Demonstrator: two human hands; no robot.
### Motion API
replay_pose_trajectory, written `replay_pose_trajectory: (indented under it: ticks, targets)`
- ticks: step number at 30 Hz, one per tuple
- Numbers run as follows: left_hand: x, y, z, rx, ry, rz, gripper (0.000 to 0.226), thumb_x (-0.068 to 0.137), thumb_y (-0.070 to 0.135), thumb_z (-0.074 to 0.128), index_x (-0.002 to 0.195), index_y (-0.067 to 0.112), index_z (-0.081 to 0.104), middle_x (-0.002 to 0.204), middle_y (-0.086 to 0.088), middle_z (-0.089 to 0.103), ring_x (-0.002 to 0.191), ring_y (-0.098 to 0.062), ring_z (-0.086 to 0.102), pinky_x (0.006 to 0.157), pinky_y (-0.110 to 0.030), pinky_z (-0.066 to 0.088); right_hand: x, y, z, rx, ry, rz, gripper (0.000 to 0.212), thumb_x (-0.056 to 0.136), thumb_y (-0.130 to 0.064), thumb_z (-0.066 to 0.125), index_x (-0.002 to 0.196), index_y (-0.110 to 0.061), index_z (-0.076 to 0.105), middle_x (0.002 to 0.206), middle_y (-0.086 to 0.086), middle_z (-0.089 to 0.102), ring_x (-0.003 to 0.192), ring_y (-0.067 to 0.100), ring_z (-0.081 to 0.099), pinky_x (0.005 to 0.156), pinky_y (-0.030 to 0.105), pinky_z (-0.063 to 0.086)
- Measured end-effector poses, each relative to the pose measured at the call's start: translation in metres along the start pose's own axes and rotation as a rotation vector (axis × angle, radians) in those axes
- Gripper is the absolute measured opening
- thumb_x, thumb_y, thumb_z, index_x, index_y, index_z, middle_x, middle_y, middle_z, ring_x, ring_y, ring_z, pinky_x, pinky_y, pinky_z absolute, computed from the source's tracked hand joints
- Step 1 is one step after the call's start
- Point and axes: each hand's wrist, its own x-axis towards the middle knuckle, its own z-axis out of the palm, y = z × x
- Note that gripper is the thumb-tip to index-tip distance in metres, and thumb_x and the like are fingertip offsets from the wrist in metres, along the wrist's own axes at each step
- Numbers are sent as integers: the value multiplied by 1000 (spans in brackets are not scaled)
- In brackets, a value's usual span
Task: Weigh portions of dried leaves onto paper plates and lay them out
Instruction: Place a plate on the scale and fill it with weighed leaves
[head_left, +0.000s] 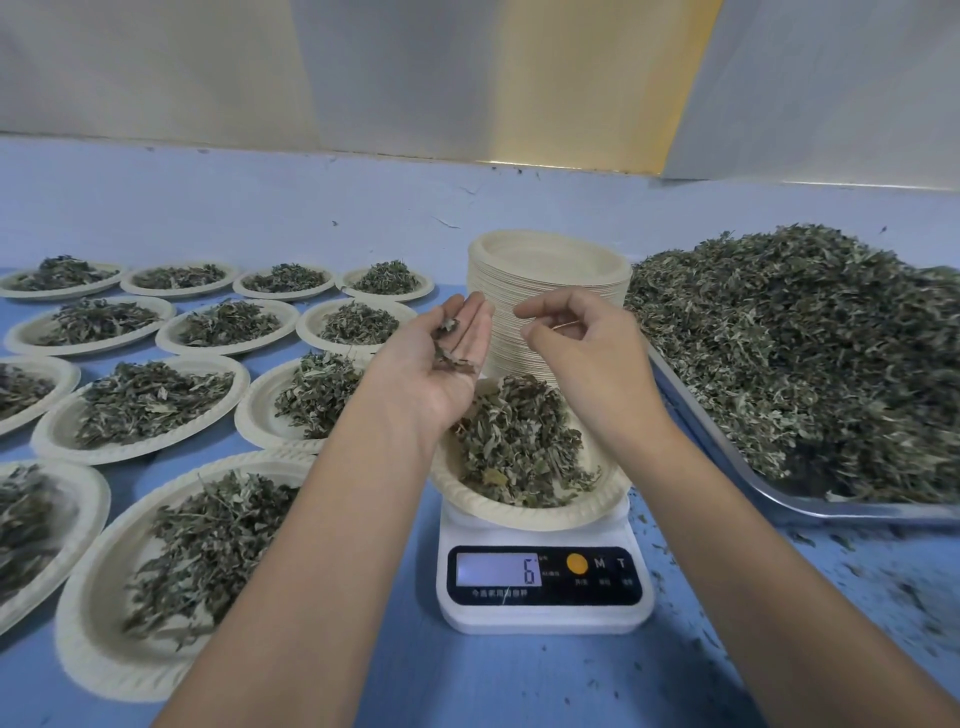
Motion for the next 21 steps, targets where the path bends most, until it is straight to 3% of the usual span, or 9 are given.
replay_pose_trajectory:
  ticks: [5, 8, 10, 14, 18, 21]
  targets:
    - [1, -7, 4, 107, -23, 18, 29, 101, 11, 37, 81, 0, 54, 95, -14, 68, 106, -24, 62, 88, -29, 50, -3, -5, 3, 52, -45, -37, 18, 80, -9, 68, 85, -26, 68, 75, -18, 65, 64, -3, 52, 67, 16, 46]
    - [2, -11, 5, 166, -40, 37, 26, 101, 9, 37, 86, 2, 57, 73, -10, 64, 75, -17, 64, 85, -29, 51, -6, -8, 5, 81, -120, -69, 19, 80, -14, 73, 88, -30, 67, 87, -14, 68, 72, -2, 55, 71, 16, 48]
    - [1, -15, 7, 198, -61, 41, 24, 101, 9, 37, 91, 4, 59, 67, -8, 59, 62, -15, 58, 74, -26, 51, -7, -8, 8, 79, -151, -47, 22, 78, -14, 76, 94, -27, 68, 89, -10, 69, 73, 2, 57, 74, 19, 50]
    - [-3, -21, 10, 230, -113, 32, 27, 101, 8, 34, 87, 2, 56, 79, -14, 57, 67, -24, 58, 52, -30, 56, -7, -6, 10, 23, -117, -30, 23, 78, -12, 75, 98, -18, 69, 81, -13, 67, 68, -1, 57, 72, 13, 48]
    - [-7, -23, 12, 229, -139, 13, 28, 100, 5, 33, 88, -1, 57, 79, -17, 58, 68, -27, 60, 50, -32, 56, -8, -4, 9, -4, -77, -40, 13, 79, -9, 74, 82, -21, 68, 72, -13, 66, 63, -6, 57, 66, 10, 47]
    - [-7, -23, 12, 254, -131, 11, 28, 100, 7, 33, 86, 0, 57, 78, -15, 58, 72, -25, 58, 61, -31, 56, -7, -5, 9, -27, -74, -47, 15, 80, -9, 69, 77, -24, 69, 68, -15, 66, 63, -6, 59, 63, 8, 45]
